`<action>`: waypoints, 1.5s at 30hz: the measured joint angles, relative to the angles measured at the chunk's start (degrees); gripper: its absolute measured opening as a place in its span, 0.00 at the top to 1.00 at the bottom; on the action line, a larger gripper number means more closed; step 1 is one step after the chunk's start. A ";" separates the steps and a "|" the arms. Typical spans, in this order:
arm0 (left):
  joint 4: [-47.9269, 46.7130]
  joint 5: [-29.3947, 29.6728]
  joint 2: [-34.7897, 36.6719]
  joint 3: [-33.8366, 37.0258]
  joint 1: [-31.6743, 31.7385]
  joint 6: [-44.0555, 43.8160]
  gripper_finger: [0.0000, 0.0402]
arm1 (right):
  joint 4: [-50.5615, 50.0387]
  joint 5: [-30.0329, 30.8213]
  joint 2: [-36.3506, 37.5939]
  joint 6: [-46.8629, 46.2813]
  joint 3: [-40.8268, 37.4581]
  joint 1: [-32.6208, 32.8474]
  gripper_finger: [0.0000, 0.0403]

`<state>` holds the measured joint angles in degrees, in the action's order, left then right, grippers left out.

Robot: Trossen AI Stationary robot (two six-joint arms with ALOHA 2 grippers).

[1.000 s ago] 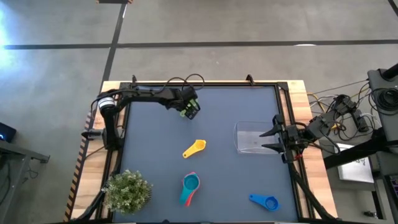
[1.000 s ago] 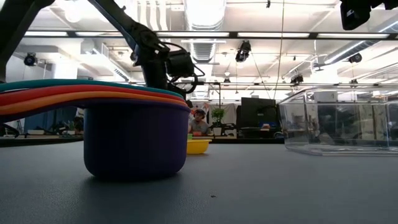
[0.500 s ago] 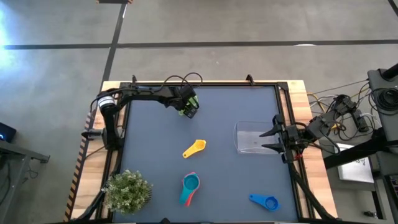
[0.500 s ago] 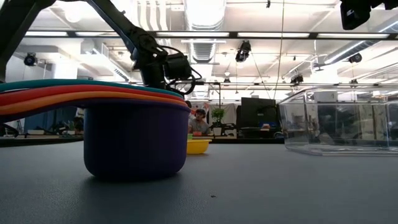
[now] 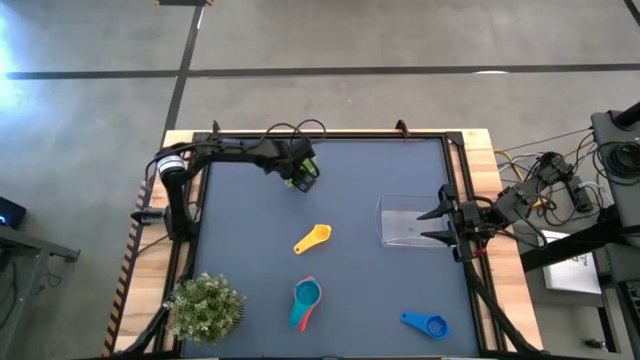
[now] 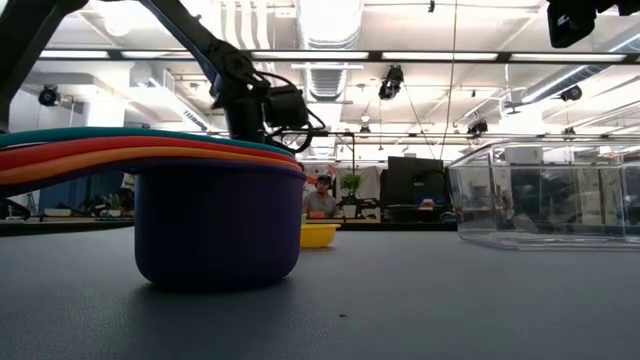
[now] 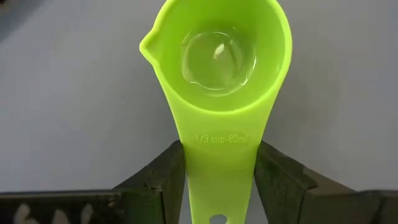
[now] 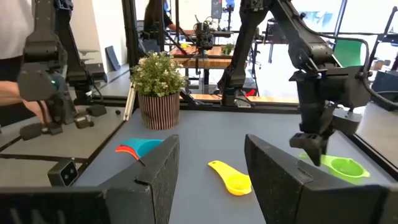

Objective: Nest measuring cups in basket
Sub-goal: Stack the green measuring cup on top of the light blue measuring cup

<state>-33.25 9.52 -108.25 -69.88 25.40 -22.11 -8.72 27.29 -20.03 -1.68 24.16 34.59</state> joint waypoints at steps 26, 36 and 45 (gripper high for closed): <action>-13.12 9.93 13.73 -7.81 -54.80 -53.22 0.65 | -3.57 -0.24 0.11 -4.43 -0.12 0.00 0.58; -27.16 6.53 -1.19 -26.85 -62.15 -62.97 0.65 | -3.44 -0.23 0.09 -5.32 -0.35 0.00 0.58; -39.35 2.89 -14.95 -42.66 -62.24 -65.45 0.65 | -3.57 -0.36 0.09 -6.03 -0.57 0.00 0.58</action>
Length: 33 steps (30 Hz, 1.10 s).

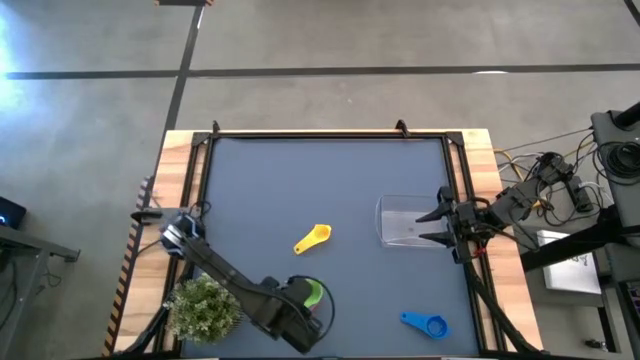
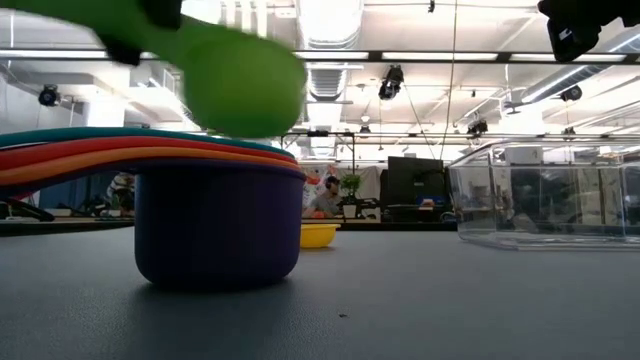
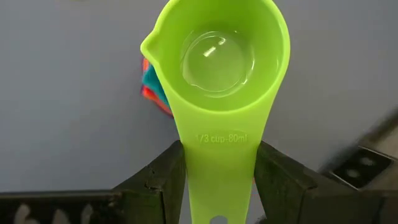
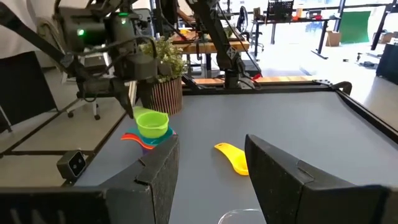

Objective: Nest measuring cups in basket
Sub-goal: Stack the green measuring cup on top of the light blue measuring cup, then stack the blue measuring cup on top of the green measuring cup

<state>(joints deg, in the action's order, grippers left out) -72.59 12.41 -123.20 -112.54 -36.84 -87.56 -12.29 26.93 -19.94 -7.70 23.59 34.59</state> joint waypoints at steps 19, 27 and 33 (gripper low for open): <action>1.09 2.30 -1.66 0.84 -0.40 -2.08 0.54 | -0.46 -0.36 0.02 0.83 -0.02 0.02 0.58; 0.75 3.28 -1.66 0.92 -0.45 -2.66 0.30 | -1.49 -7.02 -0.07 0.72 1.53 0.02 0.58; 0.03 9.87 -0.85 0.92 -2.10 -2.41 0.32 | -8.49 -17.51 -1.63 -1.64 5.19 0.02 0.58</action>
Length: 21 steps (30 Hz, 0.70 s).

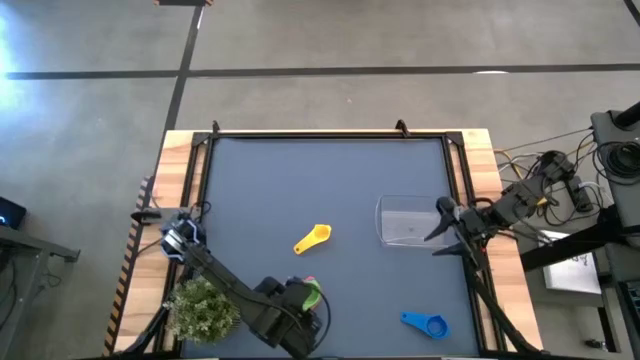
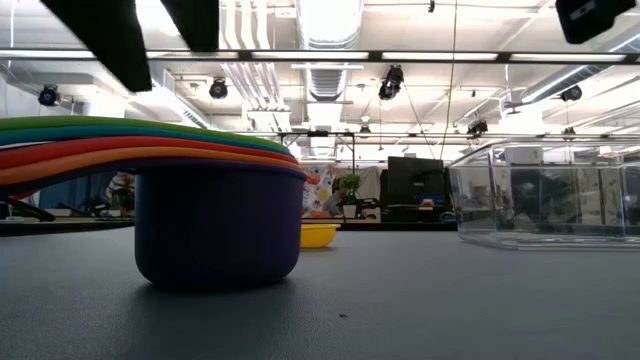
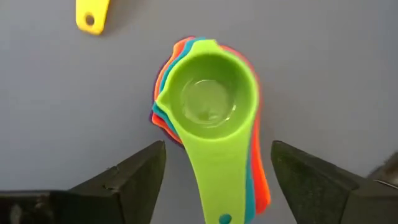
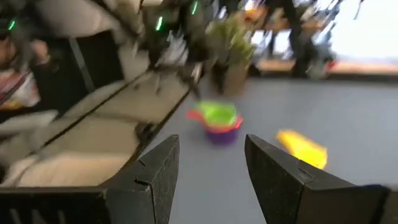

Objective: Nest measuring cups in basket
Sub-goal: Stack the blue measuring cup on top of the green measuring cup

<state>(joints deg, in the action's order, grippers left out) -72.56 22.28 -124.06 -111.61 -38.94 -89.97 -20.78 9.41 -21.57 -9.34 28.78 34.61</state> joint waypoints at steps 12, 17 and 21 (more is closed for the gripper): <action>9.97 13.84 0.95 0.05 -0.22 13.40 0.47 | -8.78 -5.42 -15.54 -11.98 1.46 3.11 0.58; 11.21 16.06 3.67 4.15 -0.18 12.58 0.52 | -9.08 -5.52 -22.31 -16.82 2.18 7.99 0.58; 19.19 16.60 7.31 11.86 -0.04 14.19 0.56 | -8.38 -5.48 -27.09 -23.26 3.25 12.31 0.58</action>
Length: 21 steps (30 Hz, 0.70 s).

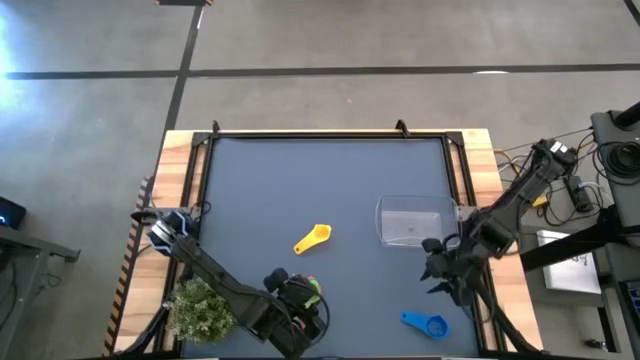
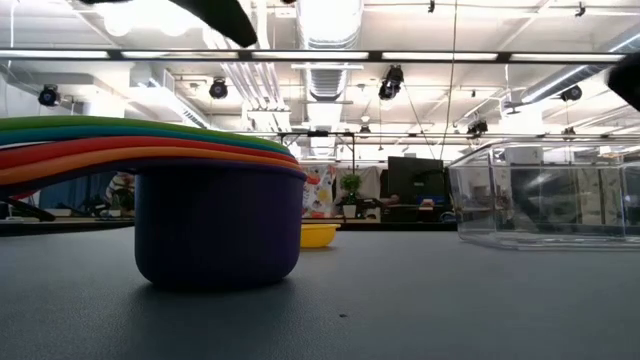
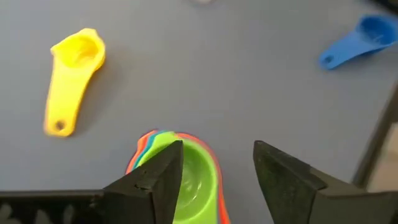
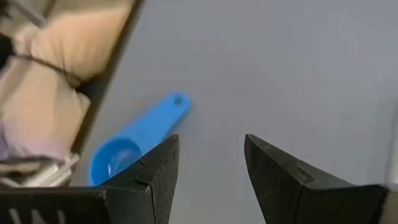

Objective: Nest measuring cups in basket
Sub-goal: Stack the blue measuring cup on top of the green measuring cup

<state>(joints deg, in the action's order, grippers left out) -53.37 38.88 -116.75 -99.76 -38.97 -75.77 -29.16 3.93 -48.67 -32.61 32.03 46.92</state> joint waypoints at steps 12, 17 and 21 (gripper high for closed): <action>59.33 11.57 15.20 32.65 0.96 29.10 0.69 | 0.29 0.83 -12.42 -13.43 0.48 10.13 0.58; 78.53 11.67 15.87 40.01 1.54 40.24 0.77 | 4.91 0.84 -16.53 -14.48 0.48 10.97 0.58; 79.34 11.63 15.87 41.05 1.82 40.77 0.81 | 9.41 -0.19 -18.58 -14.56 0.48 10.96 0.58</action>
<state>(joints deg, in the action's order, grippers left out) 25.97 50.51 -100.88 -58.70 -37.15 -35.00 -19.75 3.74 -67.25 -47.17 32.51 57.89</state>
